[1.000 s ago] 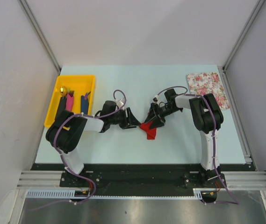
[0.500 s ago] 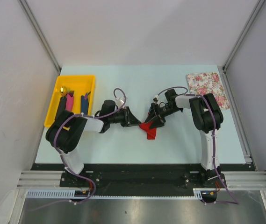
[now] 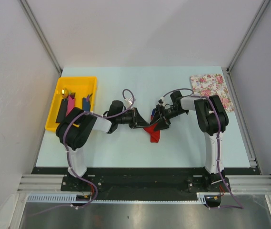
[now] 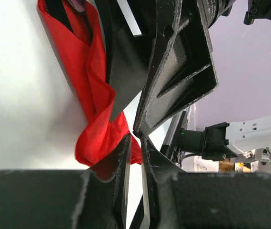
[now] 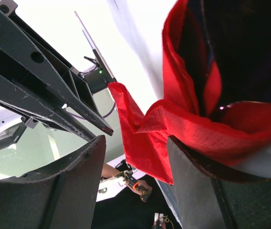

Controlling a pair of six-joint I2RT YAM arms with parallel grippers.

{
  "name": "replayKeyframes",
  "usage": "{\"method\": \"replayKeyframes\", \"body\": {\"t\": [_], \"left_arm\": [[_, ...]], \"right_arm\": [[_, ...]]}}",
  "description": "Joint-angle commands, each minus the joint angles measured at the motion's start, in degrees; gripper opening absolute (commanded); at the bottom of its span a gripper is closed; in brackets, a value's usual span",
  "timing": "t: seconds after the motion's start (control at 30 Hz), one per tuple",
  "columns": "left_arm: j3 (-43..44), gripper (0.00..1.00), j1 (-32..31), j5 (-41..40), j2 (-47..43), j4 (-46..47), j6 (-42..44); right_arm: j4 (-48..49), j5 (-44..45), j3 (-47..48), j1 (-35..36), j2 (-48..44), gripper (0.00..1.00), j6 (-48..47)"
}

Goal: Place the utensils on the paper napkin and roll it up

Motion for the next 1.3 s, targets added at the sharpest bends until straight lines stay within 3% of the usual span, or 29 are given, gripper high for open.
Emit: {"method": "replayKeyframes", "body": {"t": [0.0, 0.47, 0.67, 0.8, 0.9, 1.03, 1.27], "left_arm": [[2.1, 0.17, -2.3, -4.1, 3.8, 1.8, -0.9], [0.5, 0.09, -0.1, -10.4, 5.7, -12.9, 3.7], [-3.4, 0.06, 1.9, -6.4, 4.6, -2.2, 0.1], [-2.5, 0.06, 1.9, -7.3, 3.8, -6.6, 2.3], [-3.2, 0.06, 1.6, -5.1, 2.6, -1.9, 1.9], [-2.1, 0.14, 0.1, -1.2, -0.8, 1.5, 2.2], [-0.8, 0.17, -0.8, -0.4, 0.8, 5.4, -2.0]], "right_arm": [[0.9, 8.6, -1.1, 1.5, 2.9, 0.65, -2.0], [1.0, 8.1, -0.6, 1.3, 2.8, 0.65, -1.6], [1.9, 7.8, -0.7, 1.2, 3.3, 0.64, -0.6], [2.3, 7.9, -0.6, 1.2, 3.1, 0.64, -0.4], [2.4, 7.9, -0.6, 1.2, 3.1, 0.64, -0.3], [2.5, 7.8, -0.5, 1.3, 3.3, 0.64, -0.2], [2.7, 8.1, 0.1, 1.6, 3.1, 0.66, 0.2]]}}
